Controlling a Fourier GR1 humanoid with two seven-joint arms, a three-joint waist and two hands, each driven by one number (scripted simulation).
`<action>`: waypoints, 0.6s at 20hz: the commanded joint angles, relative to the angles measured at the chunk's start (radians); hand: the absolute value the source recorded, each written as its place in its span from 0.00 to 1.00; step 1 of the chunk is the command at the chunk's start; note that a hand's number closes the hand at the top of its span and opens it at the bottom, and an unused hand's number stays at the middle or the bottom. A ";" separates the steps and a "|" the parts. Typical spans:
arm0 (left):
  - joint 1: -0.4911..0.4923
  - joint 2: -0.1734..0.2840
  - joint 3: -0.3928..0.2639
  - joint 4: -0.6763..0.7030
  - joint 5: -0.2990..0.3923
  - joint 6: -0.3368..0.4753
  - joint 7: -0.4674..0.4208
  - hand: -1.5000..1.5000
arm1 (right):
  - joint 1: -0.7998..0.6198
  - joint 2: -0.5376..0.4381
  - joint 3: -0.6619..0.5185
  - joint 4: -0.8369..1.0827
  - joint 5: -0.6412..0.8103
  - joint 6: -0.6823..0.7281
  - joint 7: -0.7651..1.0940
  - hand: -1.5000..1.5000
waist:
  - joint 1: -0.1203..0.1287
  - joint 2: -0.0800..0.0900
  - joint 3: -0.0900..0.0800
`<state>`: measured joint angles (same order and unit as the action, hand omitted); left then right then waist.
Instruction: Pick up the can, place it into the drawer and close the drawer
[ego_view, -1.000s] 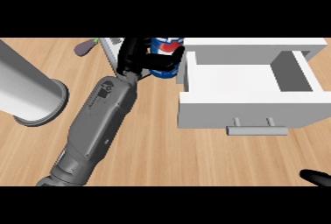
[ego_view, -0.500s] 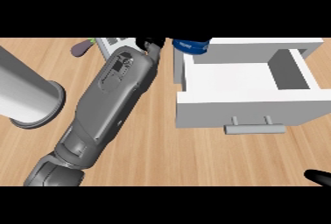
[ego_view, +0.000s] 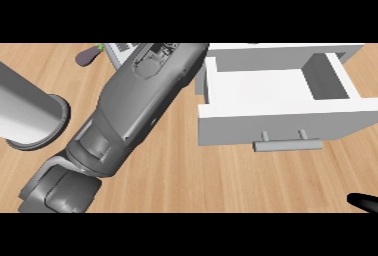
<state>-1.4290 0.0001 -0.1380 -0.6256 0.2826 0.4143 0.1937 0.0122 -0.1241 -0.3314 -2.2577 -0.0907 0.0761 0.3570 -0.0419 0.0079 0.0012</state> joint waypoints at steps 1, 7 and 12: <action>-0.065 0.000 -0.048 0.107 0.065 0.040 -0.037 1.00 | 0.013 0.015 0.011 -0.038 -0.020 0.000 0.011 0.00 | -0.028 0.004 0.001; -0.135 0.000 -0.115 0.179 0.126 0.065 -0.036 1.00 | -0.017 0.023 0.040 0.020 0.015 -0.003 -0.021 0.00 | -0.032 0.008 0.001; -0.149 0.000 -0.141 0.236 0.159 0.140 -0.088 1.00 | -0.049 -0.007 0.055 -0.014 0.020 -0.004 0.042 0.00 | -0.051 0.013 0.001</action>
<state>-1.5624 0.0000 -0.2612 -0.4276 0.4043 0.5081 0.1405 -0.0133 -0.1258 -0.2998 -2.2578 -0.0806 0.0765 0.3712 -0.0815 0.0175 0.0028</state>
